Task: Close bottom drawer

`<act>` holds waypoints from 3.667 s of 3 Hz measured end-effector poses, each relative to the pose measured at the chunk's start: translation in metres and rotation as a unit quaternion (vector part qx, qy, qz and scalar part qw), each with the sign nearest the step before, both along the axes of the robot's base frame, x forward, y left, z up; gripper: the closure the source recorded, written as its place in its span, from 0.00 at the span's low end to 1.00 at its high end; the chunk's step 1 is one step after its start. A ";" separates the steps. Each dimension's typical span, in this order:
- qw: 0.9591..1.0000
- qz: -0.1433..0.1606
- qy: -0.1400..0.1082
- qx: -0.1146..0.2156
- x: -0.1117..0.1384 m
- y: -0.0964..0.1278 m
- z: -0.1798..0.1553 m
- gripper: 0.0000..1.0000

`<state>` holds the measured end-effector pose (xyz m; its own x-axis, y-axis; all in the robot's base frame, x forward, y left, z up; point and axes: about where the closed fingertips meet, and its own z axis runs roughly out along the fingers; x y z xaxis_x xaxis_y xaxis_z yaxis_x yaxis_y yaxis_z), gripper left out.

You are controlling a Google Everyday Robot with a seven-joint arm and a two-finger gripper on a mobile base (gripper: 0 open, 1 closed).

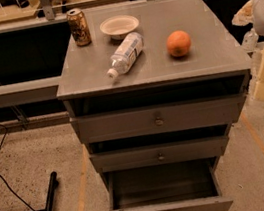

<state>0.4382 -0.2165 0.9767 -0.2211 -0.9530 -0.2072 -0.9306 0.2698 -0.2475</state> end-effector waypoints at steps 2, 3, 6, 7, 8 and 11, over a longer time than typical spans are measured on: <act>1.000 -0.012 0.014 0.011 -0.002 -0.005 -0.035 0.00; 0.998 -0.029 0.026 0.045 -0.020 -0.007 -0.101 0.00; 0.995 -0.065 0.065 0.050 -0.031 -0.030 -0.185 0.00; 0.988 -0.070 0.123 0.065 -0.048 -0.049 -0.288 0.00; 0.982 -0.051 0.163 0.082 -0.070 -0.054 -0.410 0.00; 0.974 -0.037 0.208 0.078 -0.070 -0.090 -0.555 0.00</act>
Offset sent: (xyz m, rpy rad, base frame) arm -0.0124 -0.0280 -0.1933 0.1169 0.1723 -0.1290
